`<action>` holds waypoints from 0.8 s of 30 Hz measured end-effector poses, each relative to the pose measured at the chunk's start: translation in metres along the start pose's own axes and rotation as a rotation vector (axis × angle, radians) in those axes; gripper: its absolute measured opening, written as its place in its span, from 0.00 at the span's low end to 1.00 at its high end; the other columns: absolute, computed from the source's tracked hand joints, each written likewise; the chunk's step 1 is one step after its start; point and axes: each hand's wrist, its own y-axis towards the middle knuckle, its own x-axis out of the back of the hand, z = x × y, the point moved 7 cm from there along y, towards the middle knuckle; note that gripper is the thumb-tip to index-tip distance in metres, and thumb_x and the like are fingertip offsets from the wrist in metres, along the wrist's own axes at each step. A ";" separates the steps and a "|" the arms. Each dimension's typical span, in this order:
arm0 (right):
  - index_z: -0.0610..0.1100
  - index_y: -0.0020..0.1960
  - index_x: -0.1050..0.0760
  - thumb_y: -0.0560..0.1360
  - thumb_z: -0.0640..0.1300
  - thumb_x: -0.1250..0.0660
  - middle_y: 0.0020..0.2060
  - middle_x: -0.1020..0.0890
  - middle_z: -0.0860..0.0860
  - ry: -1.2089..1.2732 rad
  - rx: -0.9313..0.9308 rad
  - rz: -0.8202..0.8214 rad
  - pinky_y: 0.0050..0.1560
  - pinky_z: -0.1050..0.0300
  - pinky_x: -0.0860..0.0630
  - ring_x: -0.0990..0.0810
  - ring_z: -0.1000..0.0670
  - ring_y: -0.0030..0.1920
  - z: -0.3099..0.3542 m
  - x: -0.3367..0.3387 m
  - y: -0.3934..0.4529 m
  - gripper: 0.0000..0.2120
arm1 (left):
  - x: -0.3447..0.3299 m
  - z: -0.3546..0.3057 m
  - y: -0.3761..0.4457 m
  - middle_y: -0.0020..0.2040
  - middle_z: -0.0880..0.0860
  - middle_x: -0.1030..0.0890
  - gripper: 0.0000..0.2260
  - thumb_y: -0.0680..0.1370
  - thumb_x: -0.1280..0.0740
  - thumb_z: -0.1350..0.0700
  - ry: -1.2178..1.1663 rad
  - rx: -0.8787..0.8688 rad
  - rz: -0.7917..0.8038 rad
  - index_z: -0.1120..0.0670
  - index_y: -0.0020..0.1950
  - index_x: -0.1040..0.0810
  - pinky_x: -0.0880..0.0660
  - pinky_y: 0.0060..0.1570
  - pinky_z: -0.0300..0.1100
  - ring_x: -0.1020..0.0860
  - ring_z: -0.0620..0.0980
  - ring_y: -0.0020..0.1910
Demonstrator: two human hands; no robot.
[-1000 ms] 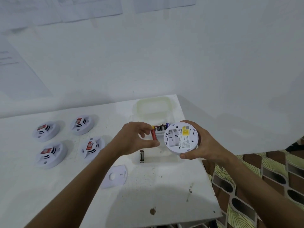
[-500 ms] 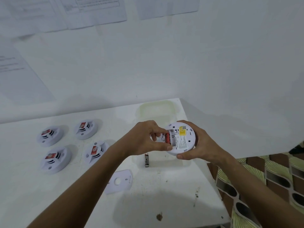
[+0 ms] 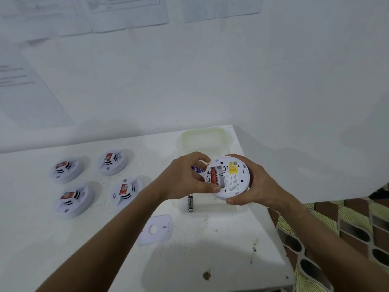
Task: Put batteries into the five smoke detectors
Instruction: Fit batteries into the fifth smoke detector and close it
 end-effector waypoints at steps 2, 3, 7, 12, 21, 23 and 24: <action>0.54 0.65 0.28 0.57 0.39 0.17 0.57 0.19 0.56 0.003 -0.011 0.010 0.55 0.59 0.21 0.21 0.48 0.61 -0.002 -0.003 0.000 0.40 | -0.002 0.004 -0.002 0.58 0.46 0.19 0.37 0.64 0.20 0.48 -0.059 0.047 0.055 0.47 0.70 0.31 0.19 0.52 0.44 0.17 0.45 0.48; 0.55 0.65 0.27 0.57 0.39 0.17 0.57 0.19 0.56 0.007 -0.013 0.016 0.55 0.59 0.20 0.21 0.48 0.61 -0.001 -0.004 0.000 0.40 | -0.003 0.004 -0.003 0.58 0.48 0.18 0.35 0.65 0.20 0.50 -0.091 0.038 0.083 0.49 0.70 0.29 0.20 0.53 0.45 0.16 0.46 0.48; 0.53 0.65 0.27 0.57 0.39 0.17 0.57 0.18 0.53 0.025 -0.012 0.026 0.54 0.59 0.20 0.21 0.47 0.60 0.002 -0.009 0.002 0.40 | -0.002 -0.001 -0.008 0.49 0.50 0.14 0.22 0.67 0.21 0.58 -0.204 -0.009 0.094 0.52 0.60 0.19 0.19 0.51 0.44 0.15 0.48 0.47; 0.48 0.67 0.27 0.56 0.35 0.17 0.57 0.19 0.51 0.028 0.000 0.049 0.53 0.57 0.20 0.21 0.46 0.60 0.004 -0.013 0.006 0.41 | 0.004 0.008 -0.007 0.47 0.53 0.15 0.22 0.65 0.19 0.59 -0.249 0.037 0.018 0.54 0.56 0.20 0.18 0.49 0.49 0.15 0.51 0.44; 0.51 0.65 0.27 0.56 0.36 0.18 0.57 0.19 0.55 0.001 -0.032 0.039 0.53 0.61 0.21 0.21 0.50 0.59 -0.001 -0.014 0.006 0.40 | 0.001 0.020 -0.002 0.51 0.47 0.16 0.20 0.72 0.25 0.51 -0.215 0.060 0.034 0.51 0.62 0.23 0.19 0.45 0.41 0.16 0.45 0.45; 0.52 0.66 0.27 0.57 0.37 0.17 0.58 0.19 0.54 0.010 -0.032 0.012 0.54 0.59 0.21 0.21 0.49 0.60 -0.003 -0.009 0.002 0.40 | 0.008 0.024 0.000 0.55 0.43 0.17 0.24 0.73 0.28 0.44 -0.095 0.068 -0.019 0.47 0.67 0.26 0.24 0.43 0.34 0.19 0.41 0.46; 0.52 0.66 0.27 0.56 0.39 0.17 0.58 0.19 0.53 0.005 -0.035 0.004 0.55 0.58 0.21 0.21 0.49 0.61 -0.004 -0.007 0.000 0.41 | 0.013 0.026 0.000 0.57 0.42 0.18 0.25 0.73 0.30 0.41 0.009 0.048 -0.054 0.47 0.68 0.27 0.26 0.44 0.33 0.20 0.40 0.46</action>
